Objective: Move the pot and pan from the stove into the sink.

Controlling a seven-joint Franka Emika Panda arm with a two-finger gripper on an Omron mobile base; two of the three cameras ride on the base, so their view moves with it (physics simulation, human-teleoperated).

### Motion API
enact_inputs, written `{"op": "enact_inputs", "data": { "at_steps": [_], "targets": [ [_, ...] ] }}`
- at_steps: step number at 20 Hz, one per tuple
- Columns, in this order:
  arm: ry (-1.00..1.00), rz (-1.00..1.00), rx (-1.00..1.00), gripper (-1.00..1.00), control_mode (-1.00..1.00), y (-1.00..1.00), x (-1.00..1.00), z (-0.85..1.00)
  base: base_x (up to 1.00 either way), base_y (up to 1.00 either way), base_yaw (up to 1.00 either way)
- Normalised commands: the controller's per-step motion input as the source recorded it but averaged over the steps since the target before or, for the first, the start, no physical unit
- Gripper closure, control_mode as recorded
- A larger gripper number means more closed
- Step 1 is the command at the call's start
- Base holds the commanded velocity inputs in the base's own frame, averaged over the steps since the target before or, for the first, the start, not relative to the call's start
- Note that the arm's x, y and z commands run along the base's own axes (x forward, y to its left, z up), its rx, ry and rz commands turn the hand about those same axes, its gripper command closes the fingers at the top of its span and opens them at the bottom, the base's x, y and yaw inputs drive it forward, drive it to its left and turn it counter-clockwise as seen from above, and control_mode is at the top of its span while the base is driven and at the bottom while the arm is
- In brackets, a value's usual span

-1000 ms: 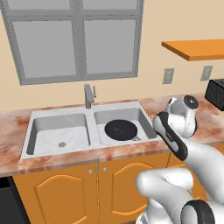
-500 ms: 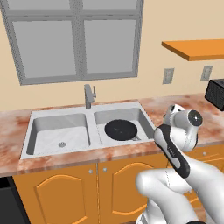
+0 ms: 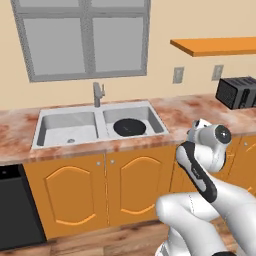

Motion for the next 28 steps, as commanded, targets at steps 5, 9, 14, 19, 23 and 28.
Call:
{"op": "enact_inputs", "data": {
  "at_steps": [5, 9, 14, 19, 23, 28],
  "targets": [
    [0.0, 0.0, 0.0, -1.0, 1.0, 0.0, 0.0, 0.0, -0.19, 0.0, 0.0],
    [0.0, 0.0, 0.0, -1.0, 1.0, 0.0, 0.0, 0.0, -0.11, -0.09, -0.19],
    [0.0, 0.0, 0.0, -1.0, 1.0, 0.0, 0.0, 0.0, 0.0, 0.0, -0.48],
    [0.0, 0.0, 0.0, -1.0, 1.0, 0.0, 0.0, 0.0, 0.0, 0.0, -0.5],
    [0.0, 0.0, 0.0, -1.0, 1.0, 0.0, 0.0, 0.0, 0.0, 0.0, -0.46],
    [0.0, 0.0, 0.0, -1.0, 1.0, 0.0, 0.0, 0.0, 0.0, 0.0, -0.41]
  ]
}}
